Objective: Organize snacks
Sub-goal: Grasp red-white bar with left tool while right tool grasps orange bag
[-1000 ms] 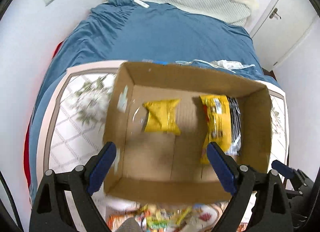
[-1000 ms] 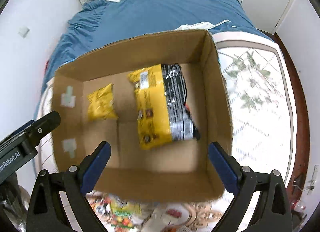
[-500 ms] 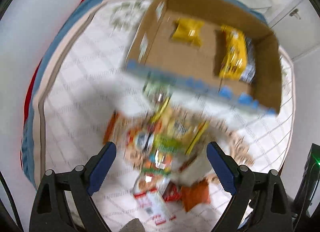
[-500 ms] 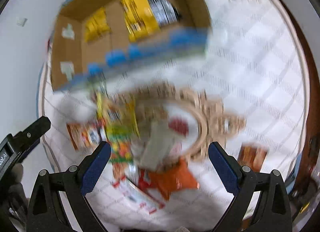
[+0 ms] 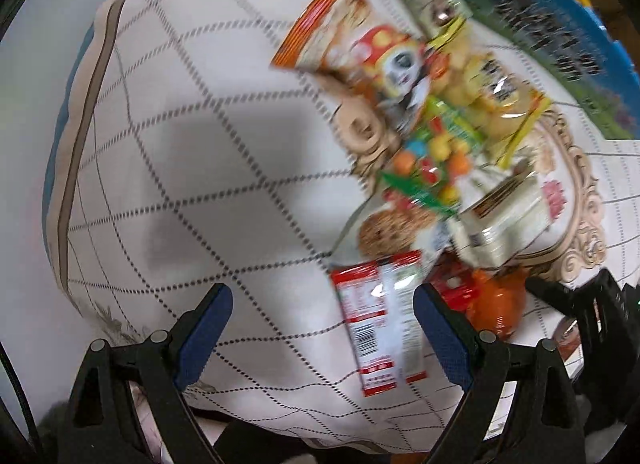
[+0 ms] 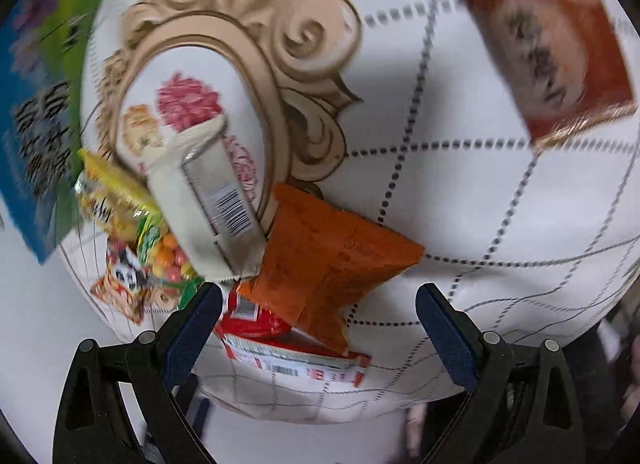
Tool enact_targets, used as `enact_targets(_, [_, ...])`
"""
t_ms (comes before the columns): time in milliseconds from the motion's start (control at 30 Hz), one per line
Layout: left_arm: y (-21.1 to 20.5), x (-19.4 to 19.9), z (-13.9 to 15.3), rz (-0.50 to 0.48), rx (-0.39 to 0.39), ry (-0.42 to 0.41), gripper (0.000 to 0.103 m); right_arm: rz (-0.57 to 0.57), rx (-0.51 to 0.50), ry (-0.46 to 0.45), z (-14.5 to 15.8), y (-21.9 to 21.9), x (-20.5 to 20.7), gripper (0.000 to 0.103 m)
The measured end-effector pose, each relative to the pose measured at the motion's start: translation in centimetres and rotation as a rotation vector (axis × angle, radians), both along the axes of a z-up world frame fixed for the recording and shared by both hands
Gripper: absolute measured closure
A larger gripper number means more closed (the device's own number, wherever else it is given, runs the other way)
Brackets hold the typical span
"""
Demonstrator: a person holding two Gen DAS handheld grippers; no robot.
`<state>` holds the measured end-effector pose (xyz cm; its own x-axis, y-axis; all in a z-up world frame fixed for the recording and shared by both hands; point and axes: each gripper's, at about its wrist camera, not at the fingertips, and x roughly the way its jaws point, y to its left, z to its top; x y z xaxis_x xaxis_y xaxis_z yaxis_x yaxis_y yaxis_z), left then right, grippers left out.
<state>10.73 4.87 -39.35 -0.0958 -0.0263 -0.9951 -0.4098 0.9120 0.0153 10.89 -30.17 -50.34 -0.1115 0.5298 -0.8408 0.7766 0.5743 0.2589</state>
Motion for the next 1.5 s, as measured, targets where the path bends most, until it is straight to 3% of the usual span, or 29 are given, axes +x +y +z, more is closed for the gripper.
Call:
enact_targets(67, [0.4, -0.5, -0.7, 0.009, -0.004, 0.02, 0.011, -0.001, -0.005, 0.009, -0.6, 0.6, 0.2, 0.01])
enact_targets(167, [1.0, -0.9, -1.6, 0.021, -0.024, 0.044, 0.011, 0.037, -0.018, 0.031, -1.3, 1.9, 0.5, 0.024])
enact_targets(267, [1.3, -1.4, -2.1, 0.029, -0.071, 0.06, 0.011, 0.152, -0.053, 0.017, -0.7, 2.8, 1.0, 0.03])
enact_targets(500, [-0.9, -2.3, -4.1, 0.026, -0.194, 0.109, 0.011, 0.68, -0.242, -0.038, 1.6, 4.7, 0.9, 0.037])
enact_targets(633, [-3.2, -2.6, -6.2, 0.009, -0.214, 0.15, 0.011, 0.848, -0.315, -0.051, 2.5, 5.6, 0.1, 0.037])
enact_targets(767, [-5.1, -2.6, -7.8, -0.027, -0.168, 0.171, 0.011, 0.841, -0.318, -0.052, 2.7, 5.9, -0.2, 0.034])
enact_targets(833, [-6.1, -2.8, -8.1, -0.064, -0.138, 0.172, 0.011, 0.798, -0.302, -0.049, 2.3, 5.1, -0.5, 0.03])
enact_targets(1033, [-7.6, -5.2, -8.2, -0.166, -0.071, 0.185, 0.011, 0.703, -0.279, -0.038, 2.0, 4.0, -0.8, 0.029])
enact_targets(1267, [-6.7, -8.5, -8.1, -0.245, -0.019, 0.201, 0.011, 0.756, -0.295, -0.022, 2.0, 4.1, -1.9, 0.03])
enact_targets(1500, [-4.1, -9.9, -8.6, -0.091, -0.104, 0.195, 0.011, 0.662, -0.285, -0.013, 2.3, 2.1, -1.3, 0.029])
